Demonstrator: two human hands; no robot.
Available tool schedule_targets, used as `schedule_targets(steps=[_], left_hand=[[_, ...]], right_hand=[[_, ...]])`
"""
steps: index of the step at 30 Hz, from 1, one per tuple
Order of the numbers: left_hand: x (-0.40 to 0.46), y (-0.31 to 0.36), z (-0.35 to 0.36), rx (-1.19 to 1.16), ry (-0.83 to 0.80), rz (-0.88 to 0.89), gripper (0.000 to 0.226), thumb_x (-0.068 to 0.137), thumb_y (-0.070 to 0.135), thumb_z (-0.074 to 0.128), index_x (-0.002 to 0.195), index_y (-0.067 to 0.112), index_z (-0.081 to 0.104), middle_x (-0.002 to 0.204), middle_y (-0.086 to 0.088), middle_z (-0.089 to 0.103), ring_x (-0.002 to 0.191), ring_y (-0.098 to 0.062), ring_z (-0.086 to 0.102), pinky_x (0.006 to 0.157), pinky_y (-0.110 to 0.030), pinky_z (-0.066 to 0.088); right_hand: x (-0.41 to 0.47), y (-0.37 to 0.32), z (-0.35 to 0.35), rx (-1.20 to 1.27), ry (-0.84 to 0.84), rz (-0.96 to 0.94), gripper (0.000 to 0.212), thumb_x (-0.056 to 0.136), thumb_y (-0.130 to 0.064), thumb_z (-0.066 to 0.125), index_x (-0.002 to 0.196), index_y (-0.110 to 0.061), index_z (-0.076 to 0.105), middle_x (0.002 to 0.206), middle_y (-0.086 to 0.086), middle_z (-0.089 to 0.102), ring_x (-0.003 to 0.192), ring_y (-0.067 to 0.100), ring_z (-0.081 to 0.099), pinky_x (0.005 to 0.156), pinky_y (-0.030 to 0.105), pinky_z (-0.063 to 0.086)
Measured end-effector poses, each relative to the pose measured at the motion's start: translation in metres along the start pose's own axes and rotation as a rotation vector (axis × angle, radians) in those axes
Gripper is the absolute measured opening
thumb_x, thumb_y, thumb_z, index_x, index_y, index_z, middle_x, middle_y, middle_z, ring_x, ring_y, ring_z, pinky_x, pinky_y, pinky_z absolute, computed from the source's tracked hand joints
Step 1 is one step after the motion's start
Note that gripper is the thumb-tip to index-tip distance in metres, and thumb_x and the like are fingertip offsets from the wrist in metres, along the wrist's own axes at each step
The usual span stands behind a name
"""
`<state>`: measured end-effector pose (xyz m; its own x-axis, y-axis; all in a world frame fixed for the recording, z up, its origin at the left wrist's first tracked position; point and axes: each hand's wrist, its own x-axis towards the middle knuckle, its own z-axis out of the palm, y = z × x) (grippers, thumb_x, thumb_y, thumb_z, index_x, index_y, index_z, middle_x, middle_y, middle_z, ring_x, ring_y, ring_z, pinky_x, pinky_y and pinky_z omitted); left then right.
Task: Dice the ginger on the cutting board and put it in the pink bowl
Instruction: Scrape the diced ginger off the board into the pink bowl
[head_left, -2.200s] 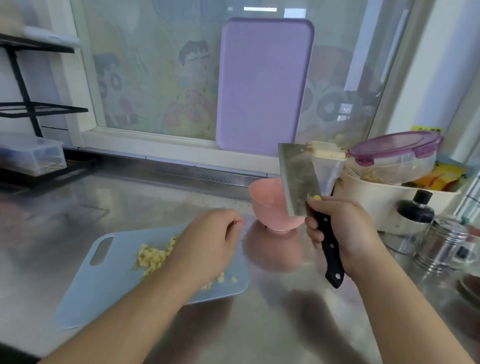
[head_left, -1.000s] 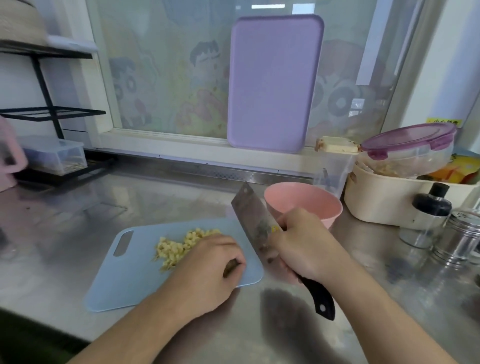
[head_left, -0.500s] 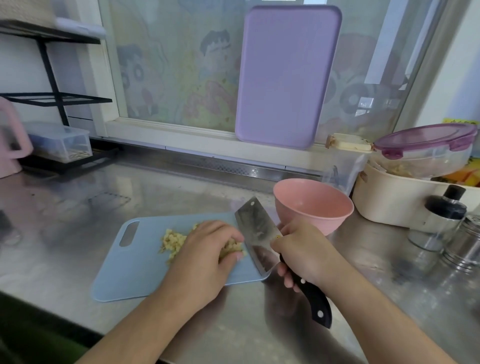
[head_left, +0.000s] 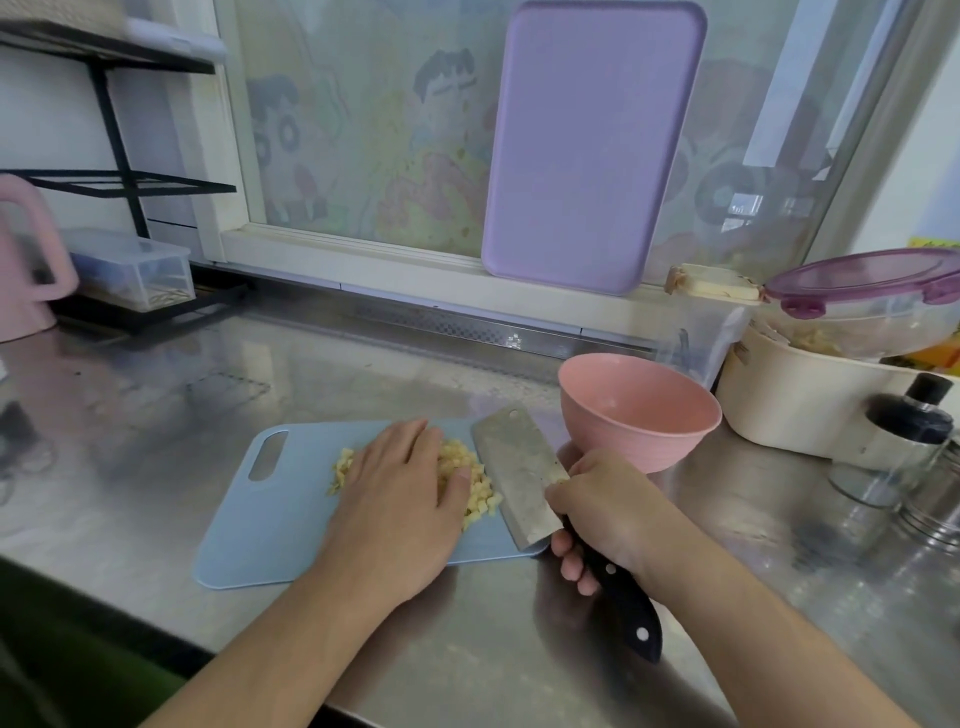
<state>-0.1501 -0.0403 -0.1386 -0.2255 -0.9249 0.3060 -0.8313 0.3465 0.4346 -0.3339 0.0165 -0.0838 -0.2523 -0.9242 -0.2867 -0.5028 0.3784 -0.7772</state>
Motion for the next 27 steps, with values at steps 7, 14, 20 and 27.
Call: schedule_targets(steps=[7,14,20,27], left_hand=[[-0.002,0.005,-0.002,0.094,-0.106,-0.038,0.063,0.108,0.056,0.018,0.164,0.025,0.02,0.172,0.003,0.017,0.158,-0.017,0.011,0.128,-0.036,0.005],[-0.002,0.004,-0.001,0.104,-0.127,-0.013,0.07,0.107,0.059,0.014,0.166,0.024,0.011,0.173,0.003,0.014,0.159,-0.016,0.009,0.13,-0.037,0.004],[-0.001,0.004,0.005,0.115,-0.117,0.028,0.069,0.107,0.059,0.013,0.166,0.024,0.009,0.173,0.002,0.012,0.159,-0.015,0.006,0.131,-0.038,0.003],[0.0,0.004,0.009,0.118,-0.082,0.08,0.071,0.105,0.059,0.01,0.165,0.022,0.012,0.171,0.0,0.019,0.158,-0.017,0.013,0.13,-0.038,0.009]], right_hand=[[-0.004,-0.007,0.008,-0.278,0.07,-0.095,0.032,0.103,-0.016,0.045,0.072,-0.014,0.051,0.077,0.016,0.073,0.068,0.03,0.078,0.064,0.039,0.065],[-0.006,-0.005,0.016,-0.612,0.049,-0.28,0.02,0.105,-0.006,0.045,0.103,-0.01,0.064,0.107,0.019,0.065,0.113,0.039,0.063,0.077,0.036,0.046],[-0.001,0.003,0.038,-0.553,0.229,-0.35,0.03,0.108,-0.026,0.04,0.082,-0.019,0.054,0.105,0.009,0.066,0.106,0.036,0.068,0.073,0.037,0.043],[0.0,-0.009,0.048,-0.481,0.198,-0.453,0.035,0.101,-0.026,0.056,0.069,-0.022,0.042,0.068,-0.002,0.045,0.059,0.021,0.047,0.05,0.028,0.034]])
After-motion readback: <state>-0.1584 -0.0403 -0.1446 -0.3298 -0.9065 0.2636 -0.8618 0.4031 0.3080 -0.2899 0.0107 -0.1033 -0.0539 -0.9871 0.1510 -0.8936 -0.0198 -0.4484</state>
